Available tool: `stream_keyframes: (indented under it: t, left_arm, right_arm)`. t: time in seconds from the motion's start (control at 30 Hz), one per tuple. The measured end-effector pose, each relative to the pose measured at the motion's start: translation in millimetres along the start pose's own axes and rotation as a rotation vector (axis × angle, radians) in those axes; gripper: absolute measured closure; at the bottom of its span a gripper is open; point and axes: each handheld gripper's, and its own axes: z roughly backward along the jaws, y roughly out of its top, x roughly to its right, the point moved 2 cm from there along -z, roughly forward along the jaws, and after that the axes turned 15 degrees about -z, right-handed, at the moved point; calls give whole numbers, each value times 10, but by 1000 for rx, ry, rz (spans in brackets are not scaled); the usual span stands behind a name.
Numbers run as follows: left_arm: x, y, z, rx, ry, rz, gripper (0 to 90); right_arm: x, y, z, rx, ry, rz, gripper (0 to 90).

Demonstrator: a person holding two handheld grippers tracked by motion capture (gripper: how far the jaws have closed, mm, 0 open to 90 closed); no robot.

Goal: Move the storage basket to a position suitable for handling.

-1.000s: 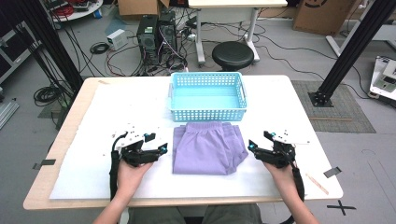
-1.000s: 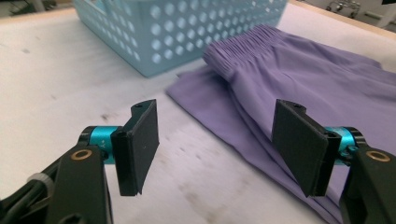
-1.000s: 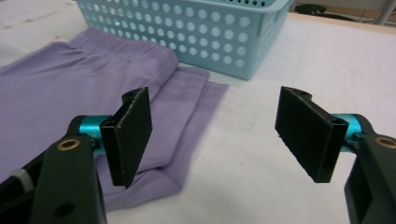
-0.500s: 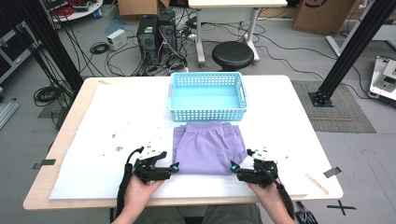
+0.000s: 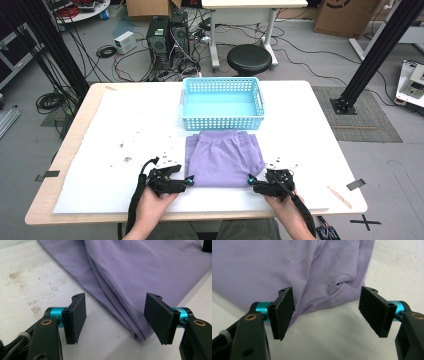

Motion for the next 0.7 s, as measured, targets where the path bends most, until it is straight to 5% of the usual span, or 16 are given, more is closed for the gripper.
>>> stream_keyframes:
  t: [0.17,0.3,0.47,0.7]
  left_arm:
    - [-4,8,15,10,14,15,337]
    - [15,9,-19,-10,11,26,338]
    - [41,34,-53,5,-12,37,447]
    - [52,53,-77,-2,7,29,596]
  right_arm:
    - [37,70,-38,0,16,-47,269]
    - [20,74,-107,-64,33,-70,274]
    - [-11,61,-86,-66,40,-61,418]
    - [-47,17,-53,-55,76,-45,652]
